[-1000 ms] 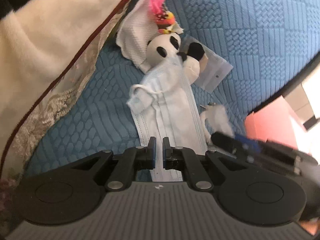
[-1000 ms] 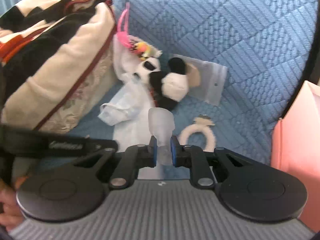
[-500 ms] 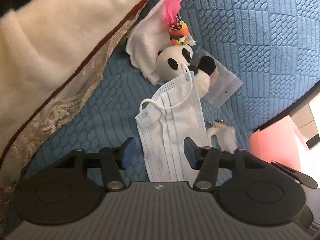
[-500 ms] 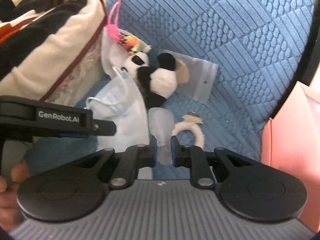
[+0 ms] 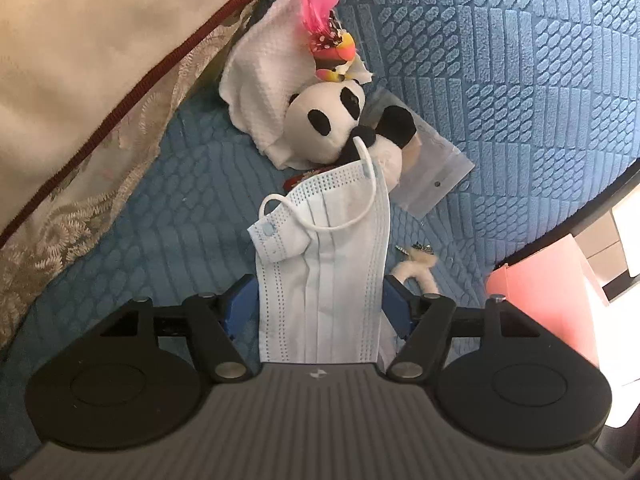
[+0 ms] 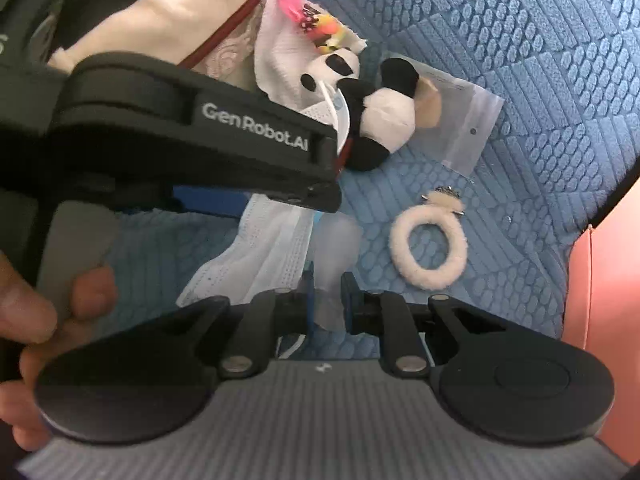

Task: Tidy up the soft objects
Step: 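Grasp the face mask with the left tool and lift it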

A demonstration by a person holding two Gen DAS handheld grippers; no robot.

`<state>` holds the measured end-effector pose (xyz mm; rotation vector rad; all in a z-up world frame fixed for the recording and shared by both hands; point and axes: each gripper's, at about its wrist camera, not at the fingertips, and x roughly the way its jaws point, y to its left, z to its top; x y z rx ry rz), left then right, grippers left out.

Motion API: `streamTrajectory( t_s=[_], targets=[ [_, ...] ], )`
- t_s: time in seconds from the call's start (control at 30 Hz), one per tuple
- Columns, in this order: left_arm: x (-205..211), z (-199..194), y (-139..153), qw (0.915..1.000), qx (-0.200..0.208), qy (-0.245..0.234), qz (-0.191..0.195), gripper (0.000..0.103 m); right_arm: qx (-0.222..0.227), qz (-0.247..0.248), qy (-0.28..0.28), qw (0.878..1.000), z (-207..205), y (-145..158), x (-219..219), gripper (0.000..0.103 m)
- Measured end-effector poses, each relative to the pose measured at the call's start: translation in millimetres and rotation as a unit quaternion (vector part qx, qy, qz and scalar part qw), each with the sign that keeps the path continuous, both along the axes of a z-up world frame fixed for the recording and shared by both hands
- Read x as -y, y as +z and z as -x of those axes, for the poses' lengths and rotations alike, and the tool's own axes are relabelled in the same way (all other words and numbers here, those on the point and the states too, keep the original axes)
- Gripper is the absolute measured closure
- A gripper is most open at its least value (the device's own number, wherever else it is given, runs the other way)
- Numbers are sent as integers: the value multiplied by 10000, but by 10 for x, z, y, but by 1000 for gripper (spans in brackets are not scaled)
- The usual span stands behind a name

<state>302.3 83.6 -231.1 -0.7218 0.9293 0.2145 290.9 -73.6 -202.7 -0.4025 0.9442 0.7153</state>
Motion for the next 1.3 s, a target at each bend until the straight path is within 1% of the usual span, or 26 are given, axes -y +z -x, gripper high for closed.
streamTrajectory(
  t_s=[0.07, 0.17, 0.27, 0.33, 0.37, 0.4, 0.43, 0.5, 0.6, 0.63, 0.77, 0.87, 1.03, 1.3],
  targets=[
    [10, -1, 13, 10000, -9, -35, -19, 32, -32, -20, -21, 10000, -14, 3, 13, 85],
    [16, -5, 11, 9999, 17, -97, 52, 40, -63, -40, -70, 9999, -37, 9, 35, 85],
    [46, -19, 4, 9998, -38, -195, 8, 47, -138, -92, -100, 9998, -46, 7, 52, 85],
    [55, -27, -2, 9997, -36, -244, 14, 55, -205, -142, -135, 9996, -46, 2, 54, 85],
    [65, -31, -4, 9996, -56, -267, -6, 58, -219, -148, -142, 9995, -46, -2, 49, 85],
    [72, -34, -8, 9995, -85, -288, -54, 63, -217, -149, -137, 9996, -44, -2, 46, 85],
    [76, -37, -17, 9994, -125, -299, -114, 70, -216, -153, -131, 9996, -42, -3, 43, 85],
    [78, -37, -30, 9993, -151, -296, -189, 74, -224, -173, -119, 9995, -42, -1, 36, 85],
    [95, -40, -39, 9988, -172, -329, -312, 86, -204, -175, -101, 9996, -36, 6, 19, 85],
    [98, -38, -44, 9988, -163, -324, -337, 88, -199, -174, -98, 9996, -36, 6, 15, 85],
    [99, -41, -30, 9986, -136, -337, -381, 92, -104, -21, -71, 9999, -38, 6, 23, 85],
    [92, -35, -37, 9981, -210, -309, -494, 93, 18, 41, -203, 9998, -39, 24, 57, 86],
    [103, 4, 33, 9979, -134, -321, -540, 95, 26, -106, -408, 9991, -14, 93, 122, 86],
    [117, 126, 191, 9977, 1, -320, -591, 95, 160, -283, -658, 9973, 61, 274, 240, 86]
  ],
)
